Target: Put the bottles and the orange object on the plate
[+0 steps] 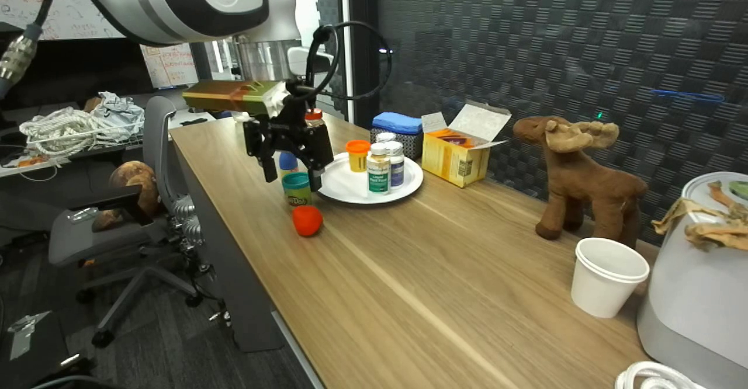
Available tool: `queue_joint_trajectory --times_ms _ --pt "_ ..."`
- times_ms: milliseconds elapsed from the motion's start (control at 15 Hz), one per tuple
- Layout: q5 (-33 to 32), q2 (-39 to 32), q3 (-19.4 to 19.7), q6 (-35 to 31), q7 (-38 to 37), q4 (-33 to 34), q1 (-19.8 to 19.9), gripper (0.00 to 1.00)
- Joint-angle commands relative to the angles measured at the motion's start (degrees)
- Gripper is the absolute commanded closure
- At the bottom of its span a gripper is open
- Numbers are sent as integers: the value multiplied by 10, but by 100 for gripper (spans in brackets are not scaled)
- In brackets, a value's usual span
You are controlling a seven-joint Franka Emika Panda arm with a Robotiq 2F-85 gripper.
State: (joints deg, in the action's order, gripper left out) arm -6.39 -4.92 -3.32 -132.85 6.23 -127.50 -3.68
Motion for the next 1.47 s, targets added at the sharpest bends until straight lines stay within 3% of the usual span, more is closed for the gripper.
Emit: queue_joint_trajectory --times_ms 0,200,467,733,1000,1400 --pt "-4 -12 1 -18 7 20 2 0" --pt "3 -19 0 -26 13 26 4 1" --pt "17 -26 -2 -29 27 30 6 39" --pt "25 -25 -2 -31 35 30 7 69" --pt "1 -11 1 -20 13 33 2 71" --pt "-12 -12 11 55 -22 82 6 71"
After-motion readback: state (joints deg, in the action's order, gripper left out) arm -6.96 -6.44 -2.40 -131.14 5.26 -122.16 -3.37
